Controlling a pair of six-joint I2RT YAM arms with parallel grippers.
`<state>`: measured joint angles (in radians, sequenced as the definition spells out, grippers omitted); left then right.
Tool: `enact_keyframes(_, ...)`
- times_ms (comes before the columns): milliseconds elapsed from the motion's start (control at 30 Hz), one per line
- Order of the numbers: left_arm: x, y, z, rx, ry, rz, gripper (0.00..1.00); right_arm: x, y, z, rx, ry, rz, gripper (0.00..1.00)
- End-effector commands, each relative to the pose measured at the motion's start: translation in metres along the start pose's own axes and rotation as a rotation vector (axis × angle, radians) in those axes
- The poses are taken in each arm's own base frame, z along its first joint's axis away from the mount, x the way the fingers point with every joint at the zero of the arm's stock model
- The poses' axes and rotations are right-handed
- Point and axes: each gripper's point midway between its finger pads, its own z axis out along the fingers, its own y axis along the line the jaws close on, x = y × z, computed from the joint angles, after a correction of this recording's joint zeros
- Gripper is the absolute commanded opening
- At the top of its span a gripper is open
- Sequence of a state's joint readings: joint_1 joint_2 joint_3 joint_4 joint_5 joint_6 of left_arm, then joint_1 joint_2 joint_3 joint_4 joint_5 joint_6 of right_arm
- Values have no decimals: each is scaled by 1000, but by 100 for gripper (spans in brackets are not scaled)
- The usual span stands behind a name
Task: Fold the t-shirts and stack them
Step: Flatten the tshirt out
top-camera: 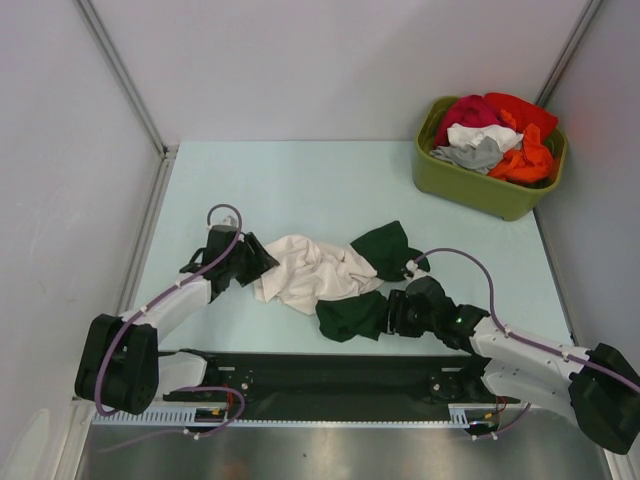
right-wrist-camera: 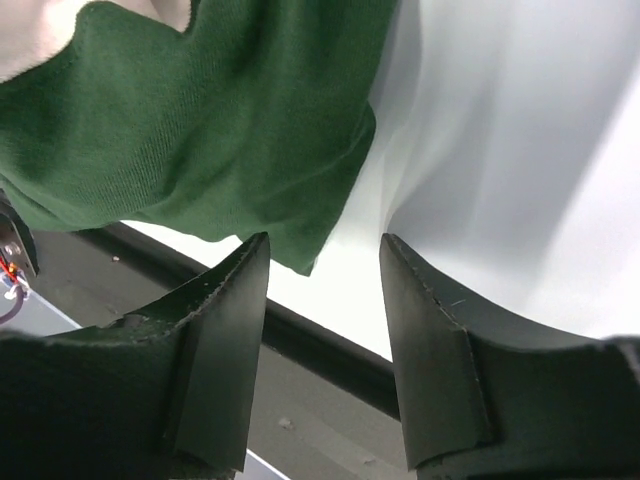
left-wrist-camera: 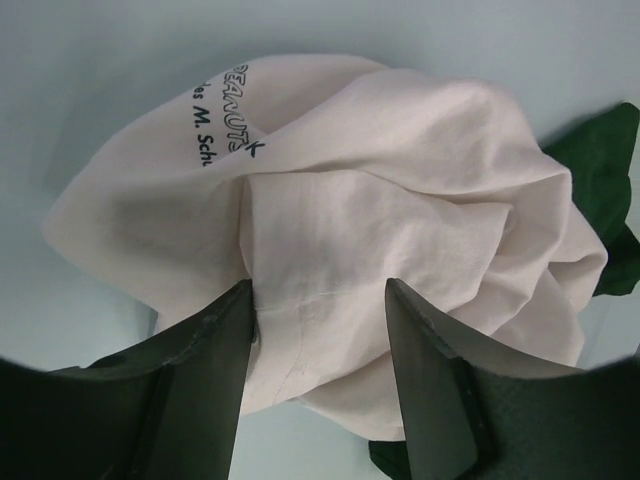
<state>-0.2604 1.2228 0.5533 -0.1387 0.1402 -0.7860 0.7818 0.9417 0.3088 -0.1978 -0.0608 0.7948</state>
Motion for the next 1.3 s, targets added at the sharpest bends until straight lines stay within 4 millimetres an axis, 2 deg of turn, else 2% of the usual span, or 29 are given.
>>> enact_keyframes(0,-24,-20,-7,57,-68,47,60,2,2,3,-13,-4,14,54)
enact_keyframes(67,-22,-27,-6,95,-56,62,57,4,2,4,-19,-8,19,54)
enact_keyframes(167,-21,-30,-2,118,-46,98,43,4,3,11,-36,-24,49,52)
enact_keyframes(200,-20,-29,1,111,-31,105,28,5,3,15,-34,-17,58,51)
enact_keyframes(267,-18,-29,3,116,-16,111,11,4,8,18,-35,-14,53,50)
enact_keyframes(300,-16,-29,2,118,-10,110,0,6,9,20,-29,-8,51,40)
enact_keyframes(367,-17,-32,-4,128,-16,111,0,8,12,22,-17,-8,42,29)
enact_keyframes(400,-18,-33,-8,128,-27,113,0,7,12,22,-11,-9,38,17)
enact_keyframes(467,-30,-35,-28,121,-94,138,0,3,8,16,46,-17,21,4)
enact_keyframes(500,-33,-35,-39,103,-108,146,0,2,5,13,73,-21,13,0)
enact_keyframes(567,-49,-45,-69,123,-200,180,0,-20,6,-2,120,-105,2,0)
enact_keyframes(600,-57,-48,-84,111,-238,188,0,-20,-6,-12,186,-99,-8,0)
enact_keyframes(633,-61,-51,-96,117,-265,196,0,-36,-7,-25,209,-174,-12,0)
enact_keyframes(667,-74,-67,-123,165,-341,221,0,-46,-5,-43,236,-195,-34,0)
enact_keyframes(733,-81,-76,-149,195,-393,243,0,-72,-5,-69,279,-300,-49,0)
enact_keyframes(767,-86,-83,-167,222,-438,260,1,-88,3,-89,262,-364,-54,0)
enact_keyframes(867,-99,-110,-215,319,-530,302,0,-135,16,-159,297,-530,-103,0)
enact_keyframes(900,-105,-123,-243,368,-590,316,0,-162,32,-198,276,-640,-111,0)
enact_keyframes(933,-108,-129,-258,392,-619,331,0,-173,36,-218,275,-690,-111,0)
enact_keyframes(967,-112,-141,-289,439,-682,345,0,-182,40,-239,269,-738,-115,0)
enact_keyframes(1000,-114,-145,-305,457,-713,356,0,-194,43,-264,283,-799,-143,0)
enact_keyframes(1033,-116,-149,-322,476,-746,364,0,-208,56,-300,237,-879,-122,0)
enact_keyframes(1067,-119,-157,-354,512,-813,373,0,-216,62,-324,215,-934,-116,0)
enact_keyframes(1100,-117,-158,-374,534,-851,376,0,-222,64,-344,204,-984,-109,0)
enact_keyframes(1133,-116,-160,-393,557,-888,382,0,-230,72,-381,163,-1054,-115,0)
enact_keyframes(1167,-116,-161,-409,576,-920,381,0,-235,78,-399,125,-1100,-106,0)
enact_keyframes(1200,-111,-163,-442,618,-983,382,0,-236,84,-414,83,-1126,-114,0)
enact_keyframes(1233,-110,-163,-458,637,-1014,377,0,-238,89,-432,44,-1163,-116,0)
enact_keyframes(1267,-106,-164,-486,673,-1065,371,0,-241,96,-461,-11,-1220,-114,0)
